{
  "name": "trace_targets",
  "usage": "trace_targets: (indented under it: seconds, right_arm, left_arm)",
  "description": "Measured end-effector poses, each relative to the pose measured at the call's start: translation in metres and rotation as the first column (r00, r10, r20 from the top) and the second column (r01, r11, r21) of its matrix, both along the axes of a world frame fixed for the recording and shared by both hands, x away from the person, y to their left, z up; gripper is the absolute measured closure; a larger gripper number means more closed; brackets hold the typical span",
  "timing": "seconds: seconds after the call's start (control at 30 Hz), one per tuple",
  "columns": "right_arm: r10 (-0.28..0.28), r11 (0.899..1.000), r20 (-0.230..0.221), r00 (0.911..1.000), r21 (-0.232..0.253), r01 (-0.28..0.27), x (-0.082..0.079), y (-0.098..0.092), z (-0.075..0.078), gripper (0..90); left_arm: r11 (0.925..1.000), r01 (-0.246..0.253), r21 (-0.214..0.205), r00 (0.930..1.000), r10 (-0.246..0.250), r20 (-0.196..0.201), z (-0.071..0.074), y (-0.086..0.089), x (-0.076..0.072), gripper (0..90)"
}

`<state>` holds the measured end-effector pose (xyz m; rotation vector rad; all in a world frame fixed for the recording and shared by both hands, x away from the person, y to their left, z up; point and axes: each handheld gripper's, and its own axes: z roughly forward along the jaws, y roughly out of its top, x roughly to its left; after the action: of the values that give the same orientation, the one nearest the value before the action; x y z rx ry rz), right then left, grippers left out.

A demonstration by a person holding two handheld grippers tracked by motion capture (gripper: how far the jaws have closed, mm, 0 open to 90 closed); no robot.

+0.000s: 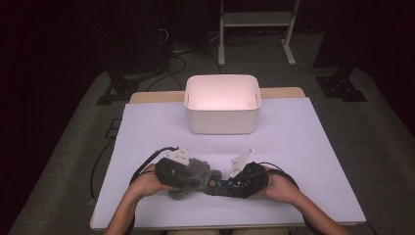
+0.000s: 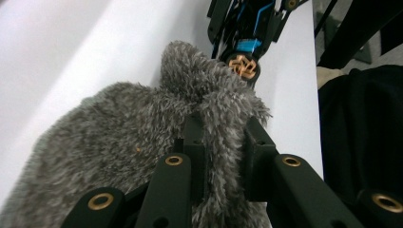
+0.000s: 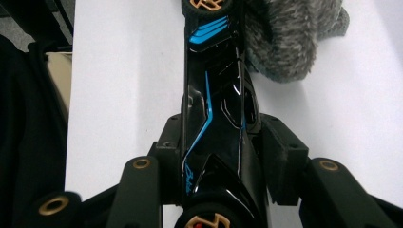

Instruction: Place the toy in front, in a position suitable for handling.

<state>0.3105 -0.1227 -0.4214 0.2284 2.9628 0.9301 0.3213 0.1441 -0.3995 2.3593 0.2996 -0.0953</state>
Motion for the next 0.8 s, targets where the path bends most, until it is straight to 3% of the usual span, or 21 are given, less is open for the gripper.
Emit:
trace_targets:
  seconds: [0.2,0.43,0.6,0.7,0.8]
  right_arm:
    - [0.004,0.999,-0.004,1.0,-0.04,-0.004,-0.001,0.005,0.003,52.6]
    - [0.037,0.997,0.007,0.9993,-0.062,-0.036,0.0,0.028,0.009,53.2]
    - [0.049,0.991,0.019,0.9986,-0.126,-0.046,0.0,0.04,0.005,55.4]
    - [0.053,0.99,0.023,0.9984,-0.135,-0.049,0.0,0.04,0.006,56.2]
    - [0.048,0.991,0.026,0.9985,-0.13,-0.044,0.0,0.039,0.006,56.5]
  left_arm:
    - [0.9996,0.019,-0.02,0.9995,-0.019,-0.024,-0.006,-0.009,0.002,76.2]
    - [0.999,0.029,-0.034,0.9991,-0.03,-0.028,-0.006,-0.016,0.002,76.2]
    - [0.998,0.031,-0.054,0.9985,-0.033,-0.043,-0.009,-0.012,0.003,76.2]
    - [0.999,0.02,-0.04,0.9983,-0.022,-0.053,-0.015,-0.007,0.003,76.1]
    - [0.9981,0.02,-0.059,0.9977,-0.023,-0.063,-0.018,-0.006,0.003,76.1]
